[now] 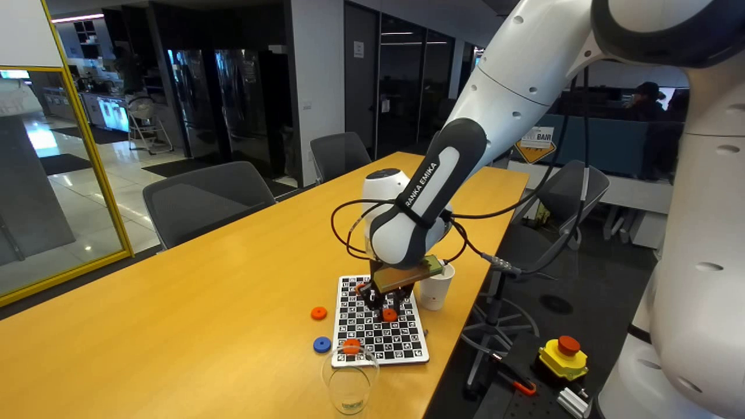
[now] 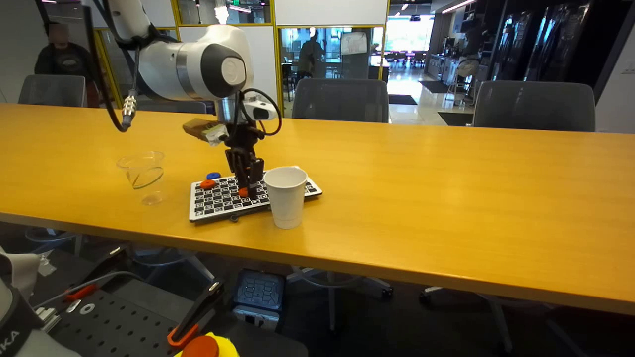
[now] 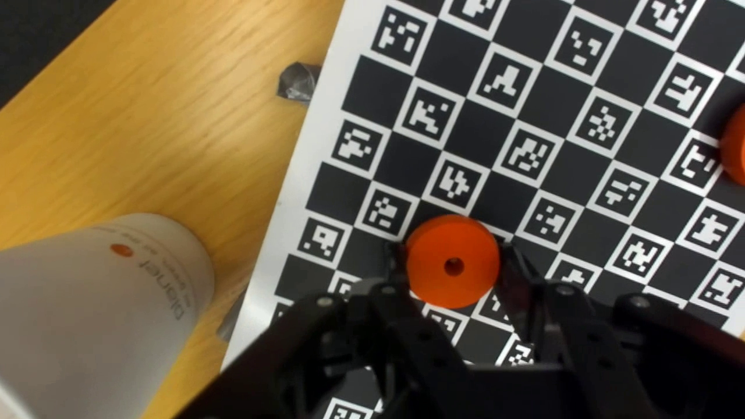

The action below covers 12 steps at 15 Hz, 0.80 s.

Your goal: Put the four orange rings inside the white cup, put the blue ring inside the clear cup

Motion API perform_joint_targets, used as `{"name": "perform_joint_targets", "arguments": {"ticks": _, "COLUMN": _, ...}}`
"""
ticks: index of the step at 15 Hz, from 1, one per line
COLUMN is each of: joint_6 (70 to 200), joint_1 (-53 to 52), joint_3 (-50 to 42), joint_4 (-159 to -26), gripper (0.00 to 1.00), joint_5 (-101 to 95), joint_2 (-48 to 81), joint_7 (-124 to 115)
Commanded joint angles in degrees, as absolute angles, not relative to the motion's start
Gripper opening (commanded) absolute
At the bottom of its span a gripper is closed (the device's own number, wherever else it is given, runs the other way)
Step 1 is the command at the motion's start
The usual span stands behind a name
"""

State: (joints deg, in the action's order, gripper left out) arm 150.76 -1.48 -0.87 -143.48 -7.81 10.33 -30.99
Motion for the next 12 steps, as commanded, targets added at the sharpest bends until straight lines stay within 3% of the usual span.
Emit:
{"name": "perform_joint_targets", "arguments": {"ticks": 1, "joint_6": 153.05, "joint_1": -1.98, "joint_3": -0.79, "joint_4": -145.16, "gripper": 0.26, "joint_5": -2.4, "joint_2": 8.01, "joint_7": -28.45}}
{"name": "perform_joint_targets", "arguments": {"ticks": 12, "joint_6": 146.77, "joint_1": 3.1, "joint_3": -0.07, "joint_4": -151.77, "gripper": 0.25, "joint_5": -8.18, "joint_2": -15.35, "joint_7": -35.74}}
